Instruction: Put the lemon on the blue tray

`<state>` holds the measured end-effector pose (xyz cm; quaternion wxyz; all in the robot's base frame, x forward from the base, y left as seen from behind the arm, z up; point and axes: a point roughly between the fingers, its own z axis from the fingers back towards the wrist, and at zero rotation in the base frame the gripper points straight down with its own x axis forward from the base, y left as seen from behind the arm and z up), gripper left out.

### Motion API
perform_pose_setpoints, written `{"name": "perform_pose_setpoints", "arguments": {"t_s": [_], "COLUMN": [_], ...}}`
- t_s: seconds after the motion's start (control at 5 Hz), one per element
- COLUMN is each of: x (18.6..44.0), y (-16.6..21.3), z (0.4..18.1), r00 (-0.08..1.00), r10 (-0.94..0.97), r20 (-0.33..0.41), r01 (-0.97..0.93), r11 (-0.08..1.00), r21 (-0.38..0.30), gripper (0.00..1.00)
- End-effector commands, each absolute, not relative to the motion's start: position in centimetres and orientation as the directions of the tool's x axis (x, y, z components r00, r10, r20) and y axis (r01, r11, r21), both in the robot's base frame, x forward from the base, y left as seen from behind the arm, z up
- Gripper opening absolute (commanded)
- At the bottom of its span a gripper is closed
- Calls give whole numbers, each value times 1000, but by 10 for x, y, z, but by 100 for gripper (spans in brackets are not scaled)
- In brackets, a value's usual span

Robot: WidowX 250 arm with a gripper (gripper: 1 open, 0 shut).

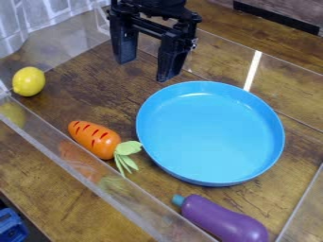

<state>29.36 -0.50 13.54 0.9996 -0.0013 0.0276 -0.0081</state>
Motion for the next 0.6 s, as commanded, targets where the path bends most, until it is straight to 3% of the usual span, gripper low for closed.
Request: {"name": "perform_pose_setpoints", "arguments": {"t_s": [0.0,0.4], "x": [292,289], "y": [-3,13], "z": [130,118], "r00": [997,994], "r10": [-23,-41], "r20": [-71,-100], "r01": [23,41], "r11": [1000,999], "r21": [-4,-2], "gripper": [100,100]}}
